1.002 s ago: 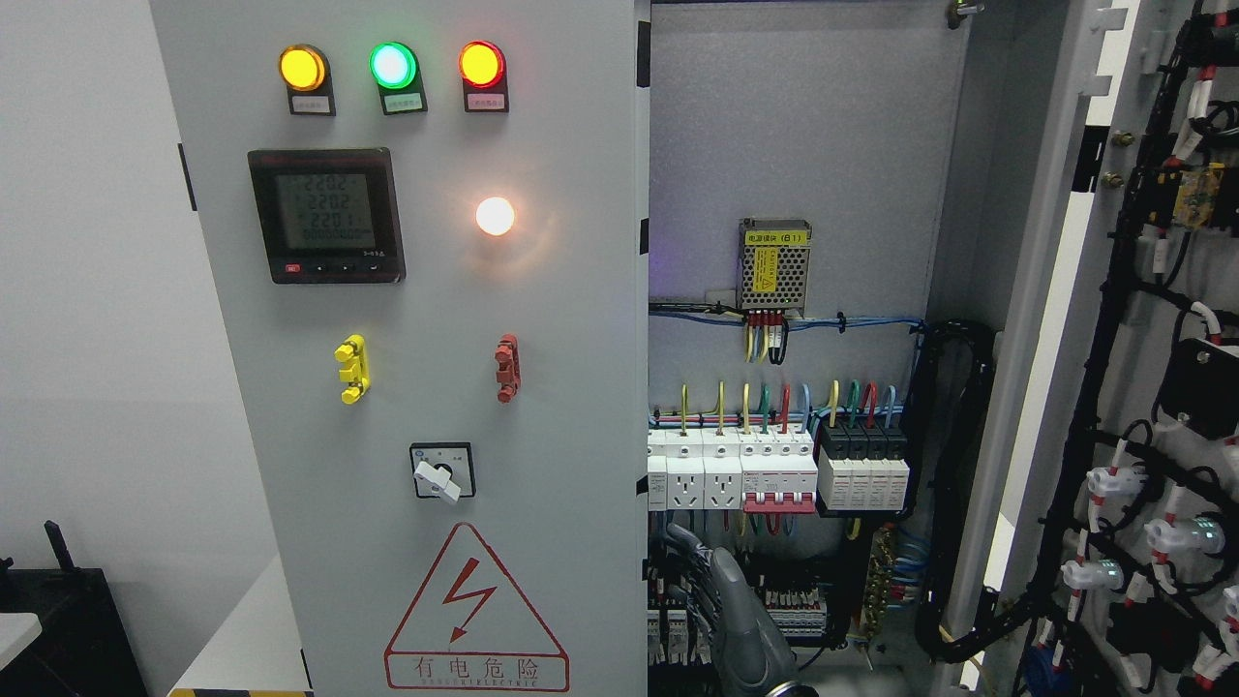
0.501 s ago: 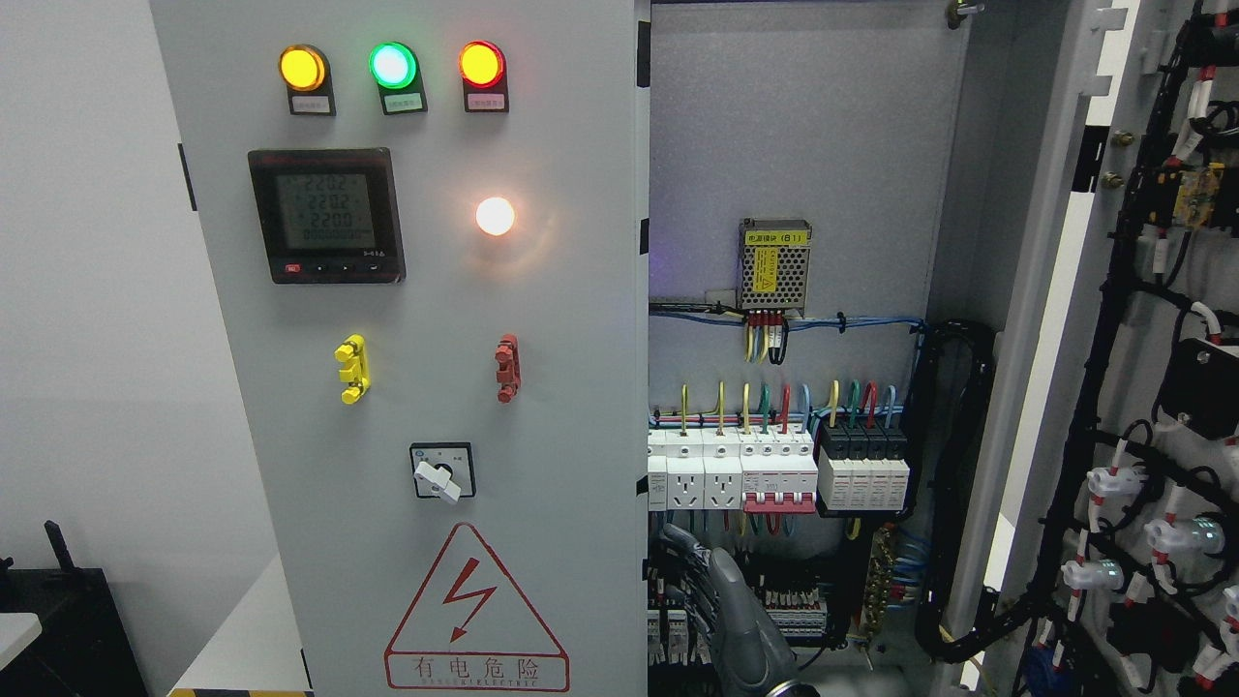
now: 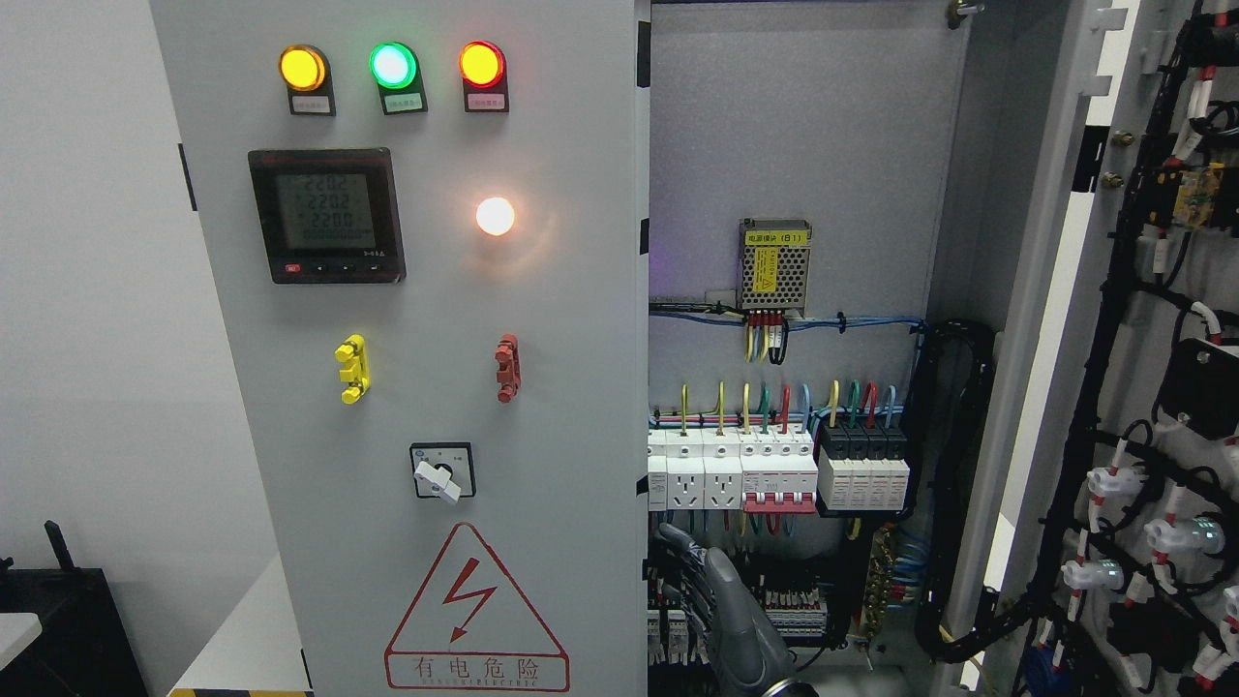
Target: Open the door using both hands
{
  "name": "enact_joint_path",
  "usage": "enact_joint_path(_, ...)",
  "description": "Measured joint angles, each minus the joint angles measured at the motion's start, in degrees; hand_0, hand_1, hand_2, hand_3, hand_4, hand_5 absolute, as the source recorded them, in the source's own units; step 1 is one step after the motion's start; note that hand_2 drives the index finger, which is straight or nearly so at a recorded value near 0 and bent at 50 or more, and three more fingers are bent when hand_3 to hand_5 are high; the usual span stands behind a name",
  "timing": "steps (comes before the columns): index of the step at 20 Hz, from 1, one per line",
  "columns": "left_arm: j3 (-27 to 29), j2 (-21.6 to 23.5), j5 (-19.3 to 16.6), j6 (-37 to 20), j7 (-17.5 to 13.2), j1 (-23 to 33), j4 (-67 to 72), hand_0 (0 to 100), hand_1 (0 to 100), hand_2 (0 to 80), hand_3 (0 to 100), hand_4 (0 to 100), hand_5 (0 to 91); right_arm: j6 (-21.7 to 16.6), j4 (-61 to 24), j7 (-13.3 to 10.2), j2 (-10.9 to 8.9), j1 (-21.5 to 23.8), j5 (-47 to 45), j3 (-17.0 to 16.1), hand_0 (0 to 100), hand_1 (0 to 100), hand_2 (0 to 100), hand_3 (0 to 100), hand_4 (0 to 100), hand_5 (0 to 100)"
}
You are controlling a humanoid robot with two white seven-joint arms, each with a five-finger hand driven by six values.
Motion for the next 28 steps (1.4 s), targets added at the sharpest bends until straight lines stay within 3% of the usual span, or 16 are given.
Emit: enact_joint_path(28,0.0,0.0,0.0,0.0,0.0,0.0,0.0,0,0,0.0,0,3,0.0,0.8,1.1,2.4,-0.26,-2.0,-2.5,0.5,0,0,0,0,0,0)
